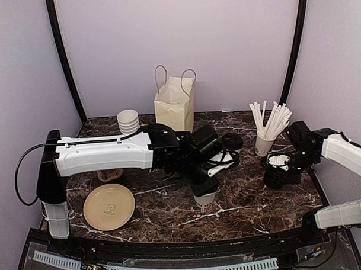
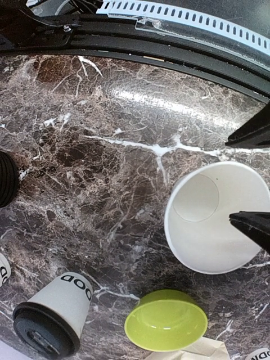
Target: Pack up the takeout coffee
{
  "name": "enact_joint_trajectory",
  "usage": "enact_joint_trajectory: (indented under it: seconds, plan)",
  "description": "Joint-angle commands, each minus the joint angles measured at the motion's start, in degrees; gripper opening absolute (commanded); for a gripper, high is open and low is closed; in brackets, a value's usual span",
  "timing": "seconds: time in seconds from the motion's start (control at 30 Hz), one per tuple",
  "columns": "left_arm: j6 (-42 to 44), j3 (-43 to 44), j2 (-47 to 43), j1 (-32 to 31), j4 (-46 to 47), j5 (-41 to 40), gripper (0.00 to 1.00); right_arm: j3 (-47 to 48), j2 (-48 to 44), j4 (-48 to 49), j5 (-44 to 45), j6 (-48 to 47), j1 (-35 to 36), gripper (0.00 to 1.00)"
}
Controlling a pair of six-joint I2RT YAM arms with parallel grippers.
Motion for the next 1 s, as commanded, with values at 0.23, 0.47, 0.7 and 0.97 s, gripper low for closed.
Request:
enact_joint_trajectory:
  seconds: [0.23,0.47,0.7,0.97]
  plan:
    - [-0.41,-3.7,-8.31,0.05,2.17,-3.75,0.43,0.19,1.13,1.64,-0.32,0.23,1.02,0.18]
    - [-0.87,-4.16,-8.73,0.05,2.83,-3.38,0.43,0.72,2.37,2.25,-0.25,1.09,1.58,0.15]
    - [-0.56,-4.77,-9.49,0.05,3.47,-4.99,0.43,4.39,0.43,-1.63,-1.92,1.94,1.84,0.06]
    - [0.25,-5.51,-10.58,0.67,8.02,-8.51,0.52,12.48,-0.48,-7.53,-10.62,6.24,1.85,0.01]
